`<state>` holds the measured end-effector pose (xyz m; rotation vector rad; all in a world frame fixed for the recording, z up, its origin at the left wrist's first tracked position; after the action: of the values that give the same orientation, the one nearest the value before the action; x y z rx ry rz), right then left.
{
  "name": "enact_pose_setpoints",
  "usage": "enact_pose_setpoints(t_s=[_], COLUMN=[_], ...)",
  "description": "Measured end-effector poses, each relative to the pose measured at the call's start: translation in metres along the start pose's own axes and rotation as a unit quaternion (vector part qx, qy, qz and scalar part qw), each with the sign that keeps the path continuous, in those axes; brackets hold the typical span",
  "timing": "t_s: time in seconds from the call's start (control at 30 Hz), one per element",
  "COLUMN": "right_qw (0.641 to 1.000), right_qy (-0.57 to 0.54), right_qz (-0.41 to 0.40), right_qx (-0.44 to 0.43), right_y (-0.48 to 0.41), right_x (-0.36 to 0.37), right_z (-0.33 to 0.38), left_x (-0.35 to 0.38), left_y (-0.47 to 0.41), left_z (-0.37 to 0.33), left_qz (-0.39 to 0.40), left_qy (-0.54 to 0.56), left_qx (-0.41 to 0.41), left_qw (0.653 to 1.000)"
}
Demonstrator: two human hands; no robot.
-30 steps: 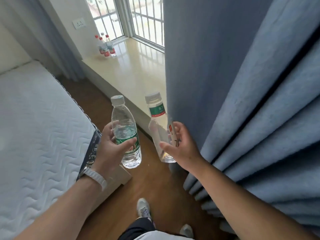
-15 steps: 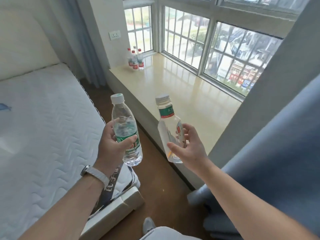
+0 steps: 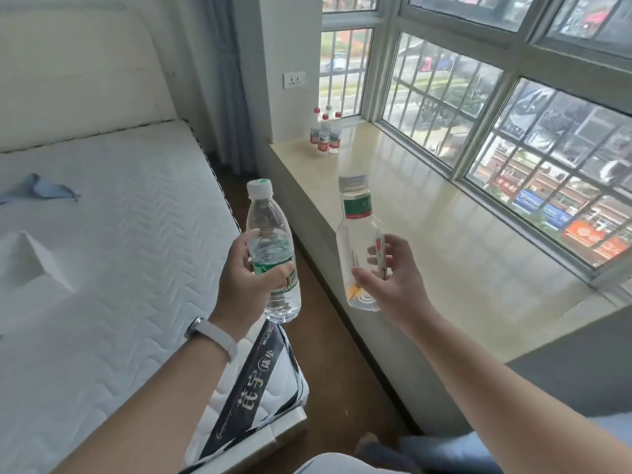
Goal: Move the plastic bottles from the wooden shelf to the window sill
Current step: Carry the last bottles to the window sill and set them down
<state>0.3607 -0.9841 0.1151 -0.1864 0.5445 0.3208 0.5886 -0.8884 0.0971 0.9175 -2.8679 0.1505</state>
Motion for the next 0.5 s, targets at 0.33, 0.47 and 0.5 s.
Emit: enact_pose_setpoints(t_s=[0.33, 0.47, 0.5], right_qw=[0.999, 0.997, 0.996], right_qy=[-0.013, -0.03, -0.03], right_qz=[0.042, 0.074, 0.08], right_qx=[0.01, -0.002, -0.004], right_y=[-0.105, -0.162, -0.177], right_x=[0.05, 0.065, 0.065], right_z=[0.001, -0.002, -0.003], left_x=[-0.025, -0.016, -0.011], left_y=[-0.066, -0.107, -0.12], left_z=[0.002, 0.007, 0.008], left_qz=[-0.083, -0.114, -0.119], left_qy=[-0.027, -0.037, -0.041], left_qx=[-0.001, 0.001, -0.002], left_qw=[0.996, 0.993, 0.992])
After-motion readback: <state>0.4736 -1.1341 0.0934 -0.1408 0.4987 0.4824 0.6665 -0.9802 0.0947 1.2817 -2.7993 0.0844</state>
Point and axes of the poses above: each hand's wrist, its own y-axis away from the middle knuckle, its own x-axis out of the palm, z = x × y, the point moved 3 cm from there along -y, towards the middle knuckle, and after that the axes turned 14 degrees about y, right-handed, at the moved point
